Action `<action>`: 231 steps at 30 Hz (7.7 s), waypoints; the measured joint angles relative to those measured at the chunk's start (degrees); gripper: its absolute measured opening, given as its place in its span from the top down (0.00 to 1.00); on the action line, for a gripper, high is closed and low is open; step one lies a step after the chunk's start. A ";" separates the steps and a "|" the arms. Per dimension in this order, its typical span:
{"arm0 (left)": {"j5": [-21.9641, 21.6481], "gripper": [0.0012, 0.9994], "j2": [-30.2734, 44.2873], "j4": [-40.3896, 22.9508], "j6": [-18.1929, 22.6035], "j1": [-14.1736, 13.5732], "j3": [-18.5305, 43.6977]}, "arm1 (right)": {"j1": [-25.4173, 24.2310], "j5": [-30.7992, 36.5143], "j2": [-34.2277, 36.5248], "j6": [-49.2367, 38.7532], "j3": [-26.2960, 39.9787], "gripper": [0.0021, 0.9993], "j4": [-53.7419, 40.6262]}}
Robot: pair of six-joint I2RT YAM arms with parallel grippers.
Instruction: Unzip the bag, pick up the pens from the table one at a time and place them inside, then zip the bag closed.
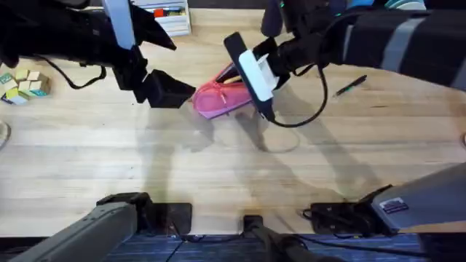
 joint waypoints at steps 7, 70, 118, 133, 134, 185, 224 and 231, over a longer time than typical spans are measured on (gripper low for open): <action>-0.02 0.01 0.00 0.02 0.00 0.00 0.00 | 2.02 -0.01 1.38 -0.39 0.00 0.97 2.91; -0.02 0.01 0.00 0.02 -0.02 0.00 0.00 | 5.97 6.35 5.36 9.53 0.98 0.03 11.41; 0.00 0.01 0.00 0.02 0.00 0.00 0.00 | -7.56 38.93 -29.63 88.07 1.05 0.00 -15.49; -0.02 0.01 0.00 0.02 0.00 0.00 0.00 | -17.12 48.51 -29.61 111.76 1.05 0.00 -25.36; -0.02 0.01 0.00 0.02 -0.02 0.00 0.00 | -18.19 48.58 -29.61 112.56 1.05 0.00 -26.22; -0.02 0.01 0.00 0.02 0.00 0.00 0.00 | -33.60 37.33 -12.10 131.84 1.05 0.00 -22.10; -0.02 0.01 0.00 0.02 -0.01 0.00 0.00 | -33.60 36.63 5.92 141.86 1.07 0.21 -13.97; -0.02 0.01 0.00 0.02 0.00 0.00 0.00 | -33.64 37.37 6.02 141.97 1.07 0.77 -14.10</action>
